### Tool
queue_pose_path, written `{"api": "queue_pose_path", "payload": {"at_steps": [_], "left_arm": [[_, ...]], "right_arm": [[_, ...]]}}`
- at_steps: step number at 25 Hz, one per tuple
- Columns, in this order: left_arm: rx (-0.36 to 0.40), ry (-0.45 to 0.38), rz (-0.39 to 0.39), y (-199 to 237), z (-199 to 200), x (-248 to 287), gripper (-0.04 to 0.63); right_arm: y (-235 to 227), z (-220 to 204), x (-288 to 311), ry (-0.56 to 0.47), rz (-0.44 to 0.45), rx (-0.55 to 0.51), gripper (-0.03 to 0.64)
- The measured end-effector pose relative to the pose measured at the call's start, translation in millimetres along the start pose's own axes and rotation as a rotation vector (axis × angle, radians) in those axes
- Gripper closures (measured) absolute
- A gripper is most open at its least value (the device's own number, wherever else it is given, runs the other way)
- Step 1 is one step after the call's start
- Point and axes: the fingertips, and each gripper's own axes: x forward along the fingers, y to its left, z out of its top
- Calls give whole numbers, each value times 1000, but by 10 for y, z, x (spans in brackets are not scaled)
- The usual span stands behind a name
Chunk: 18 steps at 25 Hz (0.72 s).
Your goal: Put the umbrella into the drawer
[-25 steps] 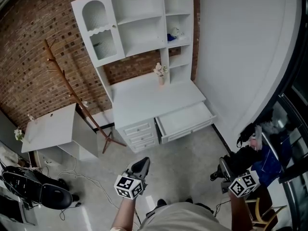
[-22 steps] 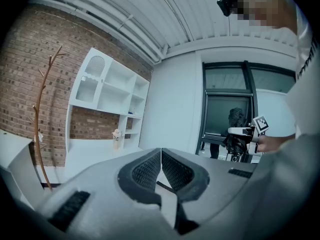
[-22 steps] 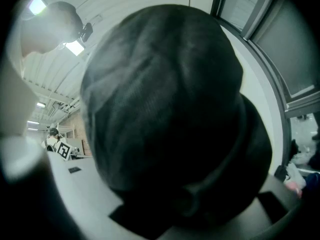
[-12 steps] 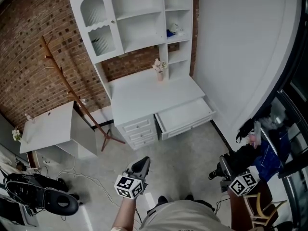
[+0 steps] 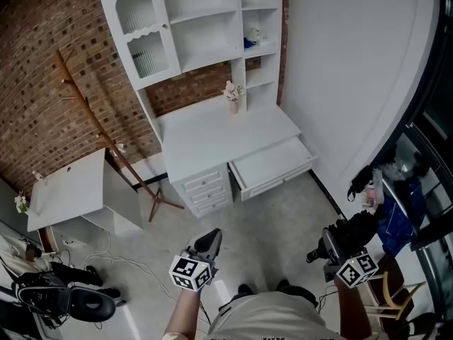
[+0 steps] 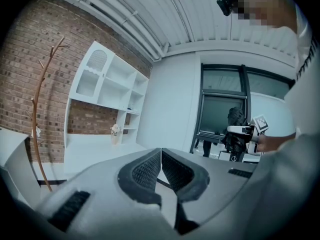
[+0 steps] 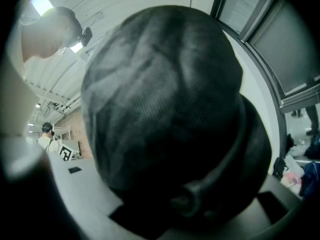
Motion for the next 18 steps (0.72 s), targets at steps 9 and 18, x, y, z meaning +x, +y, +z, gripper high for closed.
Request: {"api": "queue_pose_path", "payload": {"at_steps": [9,18], "left_arm": [[-6,10,-19,164,-44,-179,568],[-13,19,-29,160,-92,-144,568]], "right_arm": [[267,-146,-56,2,-23,5,356],[272,-226,-81,13,-24,8,356]]}}
